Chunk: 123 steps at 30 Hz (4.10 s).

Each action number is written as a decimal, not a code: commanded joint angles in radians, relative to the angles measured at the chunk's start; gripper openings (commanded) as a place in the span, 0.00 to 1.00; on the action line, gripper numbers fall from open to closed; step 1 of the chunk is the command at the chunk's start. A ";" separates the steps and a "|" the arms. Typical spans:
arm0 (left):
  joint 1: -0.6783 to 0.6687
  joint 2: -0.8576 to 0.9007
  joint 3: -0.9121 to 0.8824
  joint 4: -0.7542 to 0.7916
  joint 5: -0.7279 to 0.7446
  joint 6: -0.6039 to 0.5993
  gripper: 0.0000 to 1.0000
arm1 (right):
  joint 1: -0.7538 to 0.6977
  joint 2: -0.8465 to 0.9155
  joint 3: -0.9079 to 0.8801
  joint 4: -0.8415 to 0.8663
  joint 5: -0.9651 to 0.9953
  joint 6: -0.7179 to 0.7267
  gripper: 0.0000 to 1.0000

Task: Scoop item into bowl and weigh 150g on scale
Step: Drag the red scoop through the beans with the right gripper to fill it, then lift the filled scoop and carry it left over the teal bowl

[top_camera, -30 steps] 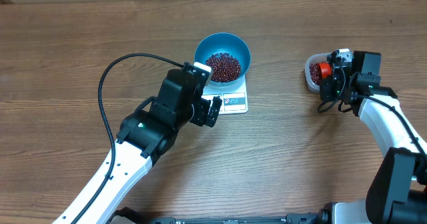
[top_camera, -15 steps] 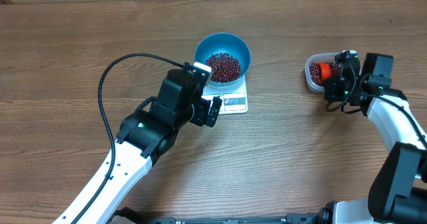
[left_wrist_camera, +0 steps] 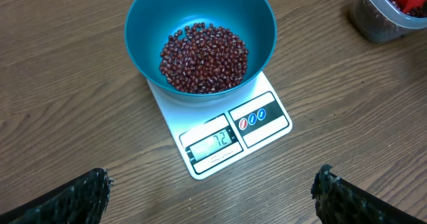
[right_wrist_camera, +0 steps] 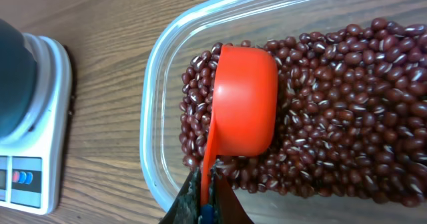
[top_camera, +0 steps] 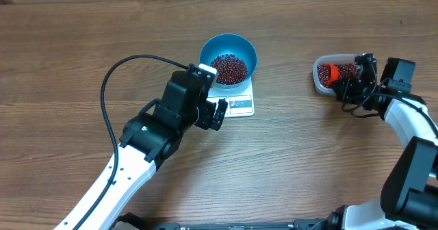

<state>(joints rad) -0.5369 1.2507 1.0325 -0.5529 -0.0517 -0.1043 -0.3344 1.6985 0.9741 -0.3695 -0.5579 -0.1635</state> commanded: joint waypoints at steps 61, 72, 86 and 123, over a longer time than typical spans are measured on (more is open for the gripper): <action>0.000 0.004 -0.001 0.003 0.012 0.012 0.99 | -0.251 0.030 -0.006 0.001 -0.512 0.273 0.04; 0.000 0.004 -0.001 0.003 0.012 0.012 0.99 | -0.266 0.030 -0.006 0.002 -0.682 0.321 0.04; 0.000 0.004 -0.001 0.003 0.012 0.012 1.00 | -0.134 0.030 -0.006 0.005 -0.771 0.351 0.04; 0.000 0.004 -0.001 0.003 0.012 0.012 1.00 | 0.496 0.030 -0.006 0.697 -0.246 0.484 0.04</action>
<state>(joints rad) -0.5369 1.2507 1.0325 -0.5529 -0.0517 -0.1043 0.1532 1.7264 0.9668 0.3195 -0.8520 0.4763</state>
